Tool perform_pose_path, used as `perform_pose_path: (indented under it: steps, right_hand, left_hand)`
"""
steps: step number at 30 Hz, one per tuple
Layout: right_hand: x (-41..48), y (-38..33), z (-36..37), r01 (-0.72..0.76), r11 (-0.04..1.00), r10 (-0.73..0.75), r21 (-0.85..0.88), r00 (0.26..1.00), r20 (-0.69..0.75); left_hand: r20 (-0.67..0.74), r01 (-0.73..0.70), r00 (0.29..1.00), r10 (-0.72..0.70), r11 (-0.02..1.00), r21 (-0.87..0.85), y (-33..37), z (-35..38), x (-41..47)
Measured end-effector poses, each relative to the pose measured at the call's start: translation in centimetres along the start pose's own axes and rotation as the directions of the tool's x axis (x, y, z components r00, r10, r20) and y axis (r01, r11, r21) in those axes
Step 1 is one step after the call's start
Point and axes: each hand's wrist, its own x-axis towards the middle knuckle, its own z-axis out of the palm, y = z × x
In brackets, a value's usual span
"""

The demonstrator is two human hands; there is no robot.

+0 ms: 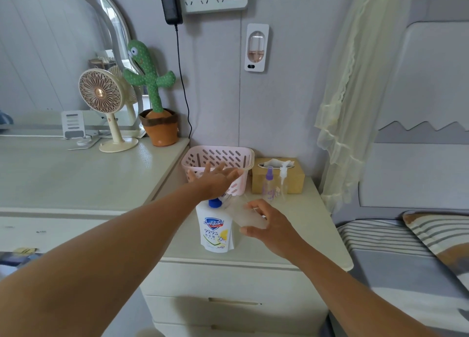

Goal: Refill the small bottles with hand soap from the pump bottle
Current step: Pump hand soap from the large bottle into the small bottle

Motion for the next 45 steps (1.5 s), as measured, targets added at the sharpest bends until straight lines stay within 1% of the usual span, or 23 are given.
perform_pose_path:
  steps: [3,6,8,14,19,22,24,28,31,36,40,43,45]
  right_hand:
    - [0.3,-0.2,-0.2,0.010,1.000,-0.010,-0.008,1.000,-0.018]
    - [0.2,0.0,0.0,0.000,1.000,-0.001,-0.015,1.000,-0.008]
    - [0.1,0.2,0.1,-0.009,1.000,0.009,-0.020,1.000,0.000]
    - [0.1,-0.3,-0.2,-0.021,0.999,0.021,-0.026,1.000,-0.005]
    - [0.2,-0.3,-0.1,-0.007,1.000,0.006,-0.028,1.000,-0.015]
    - [0.1,0.0,0.1,-0.013,1.000,0.013,-0.020,1.000,-0.004]
    - [0.0,0.2,0.3,-0.013,1.000,0.013,-0.011,1.000,0.003]
    - [-0.1,0.1,0.1,-0.018,1.000,0.018,-0.010,1.000,0.000]
    - [0.1,-0.4,-0.2,-0.001,1.000,0.001,-0.008,1.000,-0.009]
    - [0.1,0.0,-0.2,-0.010,1.000,0.010,-0.018,1.000,-0.005]
    - [-0.1,0.3,0.2,-0.021,1.000,0.021,-0.003,1.000,0.010]
    - [-0.2,0.0,0.0,-0.026,1.000,0.026,-0.001,1.000,-0.002]
    - [-0.2,-0.3,-0.1,-0.017,1.000,0.018,0.005,1.000,-0.008]
  left_hand:
    - [-0.008,-0.024,1.000,0.024,1.000,0.000,0.3,-0.6,-0.3]
    - [-0.009,-0.026,1.000,0.026,0.999,-0.018,1.0,-0.5,-1.7]
    - [-0.014,-0.038,0.999,0.038,0.999,0.001,1.4,-0.4,-2.6]
    - [0.007,0.023,1.000,-0.023,1.000,0.006,0.6,-0.5,-1.4]
    - [-0.005,-0.038,0.999,0.038,0.999,-0.002,1.4,-0.9,-2.0]
    - [-0.023,-0.024,0.999,0.023,1.000,-0.020,1.0,-0.2,-2.1]
    - [-0.011,-0.013,1.000,0.012,0.999,-0.032,0.7,0.2,-1.9]
    - [-0.029,0.007,1.000,-0.007,1.000,0.027,0.2,0.2,-0.9]
    - [-0.008,-0.001,1.000,0.001,1.000,0.008,-0.3,-0.2,0.2]
    - [-0.028,0.003,1.000,-0.003,1.000,-0.011,0.3,0.0,-0.7]
    - [-0.023,-0.022,0.999,0.023,1.000,0.010,0.8,0.3,-1.5]
    - [-0.020,0.010,1.000,-0.010,0.999,0.030,0.2,0.3,-0.7]
    - [-0.014,-0.005,1.000,0.006,1.000,0.029,0.0,-0.1,-0.3]
